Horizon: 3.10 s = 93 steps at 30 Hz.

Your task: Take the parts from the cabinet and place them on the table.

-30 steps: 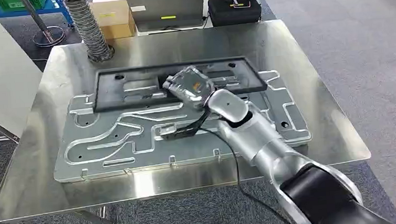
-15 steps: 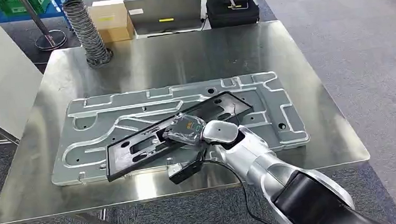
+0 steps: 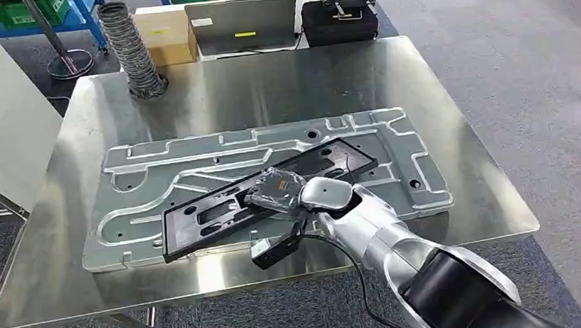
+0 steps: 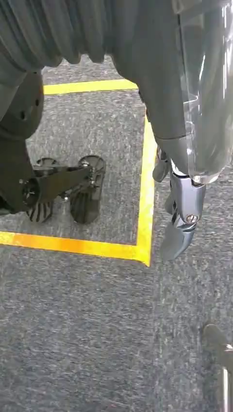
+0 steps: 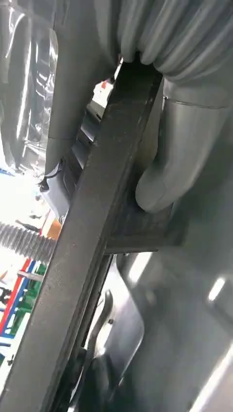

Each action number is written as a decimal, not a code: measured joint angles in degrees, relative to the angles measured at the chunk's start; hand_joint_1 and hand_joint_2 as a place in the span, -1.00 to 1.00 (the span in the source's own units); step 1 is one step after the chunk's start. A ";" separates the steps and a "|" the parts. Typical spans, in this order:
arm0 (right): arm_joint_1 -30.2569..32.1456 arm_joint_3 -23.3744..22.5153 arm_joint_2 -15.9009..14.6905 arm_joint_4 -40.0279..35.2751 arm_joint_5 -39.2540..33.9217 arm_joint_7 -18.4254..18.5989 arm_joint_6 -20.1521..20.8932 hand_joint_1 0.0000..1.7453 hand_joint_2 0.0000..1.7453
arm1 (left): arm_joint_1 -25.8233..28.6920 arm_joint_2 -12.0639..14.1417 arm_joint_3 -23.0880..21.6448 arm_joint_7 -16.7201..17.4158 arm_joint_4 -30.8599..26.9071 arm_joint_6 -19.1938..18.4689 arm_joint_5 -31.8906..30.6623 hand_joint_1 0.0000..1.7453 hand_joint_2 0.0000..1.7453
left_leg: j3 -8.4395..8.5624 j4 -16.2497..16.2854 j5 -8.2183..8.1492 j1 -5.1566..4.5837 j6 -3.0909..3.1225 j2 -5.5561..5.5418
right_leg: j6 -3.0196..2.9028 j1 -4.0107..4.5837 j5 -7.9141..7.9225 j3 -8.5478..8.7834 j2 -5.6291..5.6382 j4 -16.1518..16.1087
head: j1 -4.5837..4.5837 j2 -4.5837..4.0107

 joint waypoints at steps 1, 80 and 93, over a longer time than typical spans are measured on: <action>-0.03 0.00 0.00 0.11 0.00 0.22 0.00 1.00 1.00 | -0.04 0.02 -0.02 0.00 0.00 0.00 0.02 -1.00 1.00 | -0.11 0.00 0.13 -0.02 0.28 0.17 | 0.23 -0.10 -1.70 -0.76 -0.13 1.92 | 0.00 0.00; -2.95 -36.43 -22.12 -14.33 -32.19 0.27 -16.96 -1.00 -1.00 | 1.32 0.52 0.06 -3.82 0.00 0.39 1.25 -1.00 -1.00 | -7.48 13.61 -7.03 -0.49 -1.75 -0.25 | -1.82 -0.43 -0.06 -0.52 -0.47 -0.39 | -0.02 0.00; 34.22 -49.52 -19.32 -69.07 -42.98 -8.94 -28.13 -1.00 -1.00 | 1.77 0.42 1.60 -3.78 0.00 0.39 3.38 -1.00 -1.00 | -0.21 -0.67 0.55 -0.47 1.16 -0.71 | 0.44 0.28 -3.43 0.68 -0.87 1.71 | 0.00 0.00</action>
